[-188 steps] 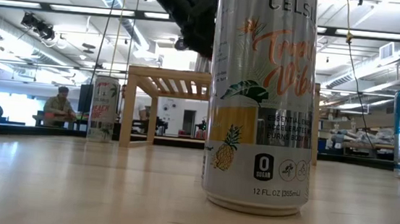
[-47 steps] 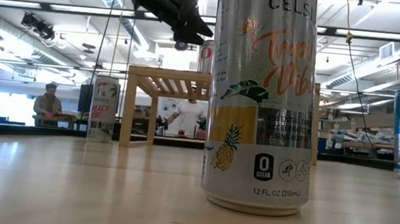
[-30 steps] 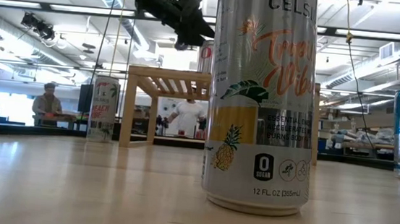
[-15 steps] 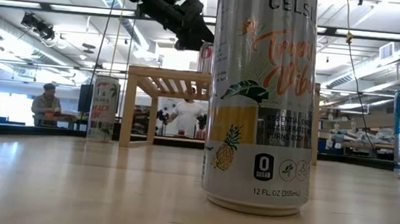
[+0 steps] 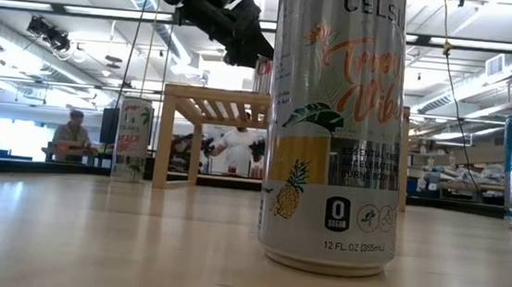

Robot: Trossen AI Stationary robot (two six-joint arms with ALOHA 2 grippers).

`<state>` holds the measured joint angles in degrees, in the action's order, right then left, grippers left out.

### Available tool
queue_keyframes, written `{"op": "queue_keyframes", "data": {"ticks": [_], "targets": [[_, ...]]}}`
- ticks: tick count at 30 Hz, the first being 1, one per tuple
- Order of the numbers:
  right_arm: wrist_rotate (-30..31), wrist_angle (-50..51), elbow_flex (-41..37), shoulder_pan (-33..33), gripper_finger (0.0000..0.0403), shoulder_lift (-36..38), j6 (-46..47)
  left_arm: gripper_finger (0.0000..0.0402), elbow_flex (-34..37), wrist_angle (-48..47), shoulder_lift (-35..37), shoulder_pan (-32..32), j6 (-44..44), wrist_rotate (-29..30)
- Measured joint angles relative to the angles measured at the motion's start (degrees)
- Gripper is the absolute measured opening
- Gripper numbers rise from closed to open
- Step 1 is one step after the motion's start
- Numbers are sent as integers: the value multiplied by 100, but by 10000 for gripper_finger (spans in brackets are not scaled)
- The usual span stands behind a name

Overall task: Place canned beverage on shelf
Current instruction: Put the right silver soda can on the shelf

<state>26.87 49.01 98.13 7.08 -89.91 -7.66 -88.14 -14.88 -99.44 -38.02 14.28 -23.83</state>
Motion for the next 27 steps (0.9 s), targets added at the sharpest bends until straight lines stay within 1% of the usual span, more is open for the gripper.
{"op": "queue_keyframes", "data": {"ticks": [3,11,27], "targets": [[0,0,0,1,257,0,0,346,0,-1,0,0,16,0],[0,-2,0,0,257,0,0,306,0,3,2,0,47,-14],[0,-2,0,1,257,0,0,301,-7,-113,11,0,5,-12]]}}
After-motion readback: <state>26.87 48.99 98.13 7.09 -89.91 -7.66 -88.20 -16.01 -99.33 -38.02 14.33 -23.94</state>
